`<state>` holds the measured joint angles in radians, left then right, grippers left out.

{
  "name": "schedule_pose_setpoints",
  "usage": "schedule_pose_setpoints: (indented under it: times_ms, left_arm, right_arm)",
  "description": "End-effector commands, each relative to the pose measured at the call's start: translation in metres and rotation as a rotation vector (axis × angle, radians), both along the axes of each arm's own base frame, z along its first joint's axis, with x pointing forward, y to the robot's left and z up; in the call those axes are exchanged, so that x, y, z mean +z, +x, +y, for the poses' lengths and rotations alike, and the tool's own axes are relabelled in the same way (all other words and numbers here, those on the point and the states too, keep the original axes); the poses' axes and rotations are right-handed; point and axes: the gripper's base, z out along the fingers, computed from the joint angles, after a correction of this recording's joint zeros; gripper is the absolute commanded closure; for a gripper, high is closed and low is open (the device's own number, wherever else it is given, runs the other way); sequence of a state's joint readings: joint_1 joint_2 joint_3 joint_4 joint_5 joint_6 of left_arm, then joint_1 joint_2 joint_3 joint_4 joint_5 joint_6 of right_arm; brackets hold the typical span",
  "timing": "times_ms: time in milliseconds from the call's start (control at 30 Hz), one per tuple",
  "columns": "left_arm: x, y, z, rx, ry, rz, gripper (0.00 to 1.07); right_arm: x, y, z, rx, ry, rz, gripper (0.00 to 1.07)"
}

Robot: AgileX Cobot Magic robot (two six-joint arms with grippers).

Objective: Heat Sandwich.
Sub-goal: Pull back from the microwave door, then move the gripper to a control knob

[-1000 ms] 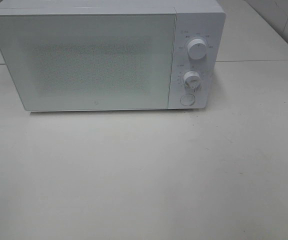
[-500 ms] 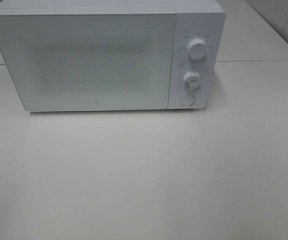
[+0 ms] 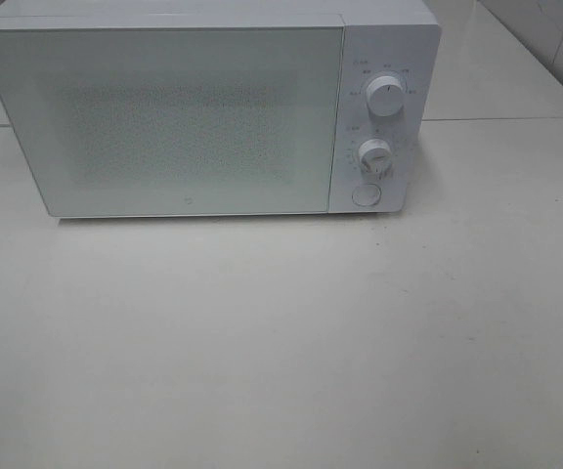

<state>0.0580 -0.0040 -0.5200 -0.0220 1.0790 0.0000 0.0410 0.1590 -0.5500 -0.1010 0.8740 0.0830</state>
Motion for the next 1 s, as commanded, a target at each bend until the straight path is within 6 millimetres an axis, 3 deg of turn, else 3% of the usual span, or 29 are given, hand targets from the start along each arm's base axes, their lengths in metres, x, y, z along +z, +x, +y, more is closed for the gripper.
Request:
schedule_pose_setpoints:
  times_ms: [33, 400, 767, 1000]
  left_arm:
    - [0.0, -0.003, -0.001, -0.002, -0.002, -0.031, 0.09]
    - [0.0, -0.003, -0.001, -0.002, -0.002, -0.031, 0.09]
    - [0.0, -0.003, -0.001, -0.002, -0.002, -0.031, 0.09]
    - [0.0, -0.003, -0.001, -0.002, -0.002, -0.031, 0.09]
  right_arm:
    - [0.007, 0.014, 0.001, 0.002, -0.013, -0.024, 0.27]
    - [0.011, 0.063, 0.004, 0.023, -0.018, -0.024, 0.3]
    - [0.0, 0.122, 0.008, 0.04, -0.005, 0.009, 0.31]
    - [-0.008, 0.147, 0.009, 0.053, -0.003, -0.001, 0.31]
